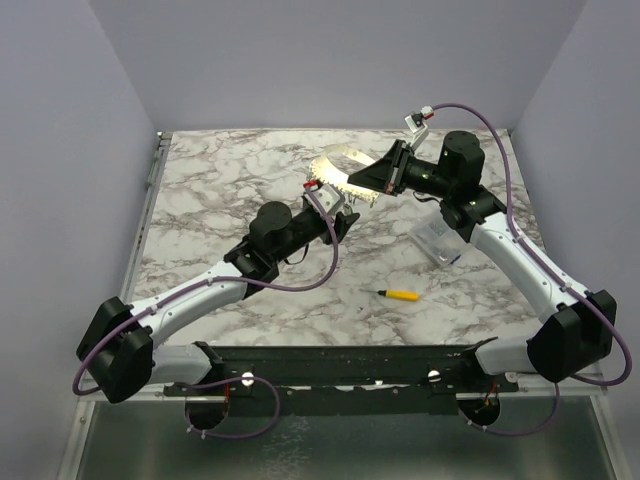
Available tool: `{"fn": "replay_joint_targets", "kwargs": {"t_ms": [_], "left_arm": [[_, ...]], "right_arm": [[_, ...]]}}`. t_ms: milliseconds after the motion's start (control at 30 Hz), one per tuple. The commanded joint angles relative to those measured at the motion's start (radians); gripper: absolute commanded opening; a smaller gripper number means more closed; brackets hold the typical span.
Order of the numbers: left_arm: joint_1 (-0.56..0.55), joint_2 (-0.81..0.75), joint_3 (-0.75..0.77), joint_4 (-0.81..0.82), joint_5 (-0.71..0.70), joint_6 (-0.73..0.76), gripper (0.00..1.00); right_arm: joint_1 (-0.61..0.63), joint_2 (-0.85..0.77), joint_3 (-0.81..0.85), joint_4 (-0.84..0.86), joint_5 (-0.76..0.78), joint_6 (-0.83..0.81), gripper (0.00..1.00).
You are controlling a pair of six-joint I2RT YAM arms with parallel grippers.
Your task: Remove the keys from the keyring
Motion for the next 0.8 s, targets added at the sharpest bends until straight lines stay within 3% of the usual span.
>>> {"fn": "replay_joint_targets", "kwargs": {"t_ms": [0,133,300,533,767], "left_arm": [[-0.01,0.023,0.012,0.063,-0.049,-0.039,0.6],[-0.01,0.032,0.008,0.084,-0.056,-0.045,0.64],[-0.01,0.036,0.01,0.093,-0.053,-0.042,0.57],[-0.012,0.045,0.017,0.102,-0.038,-0.062,0.56],[-0.014,0.058,0.019,0.11,-0.044,-0.061,0.37]], "right_arm": [[-0.004,0.007,0.032,0.024,-0.02,0.006,0.0],[-0.002,0.007,0.034,0.017,-0.019,0.002,0.01],[-0.003,0.004,0.027,0.019,-0.017,0.003,0.01],[-0.002,0.012,0.026,0.021,-0.016,0.007,0.01],[-0.002,0.01,0.024,0.02,-0.011,0.009,0.01]]}}
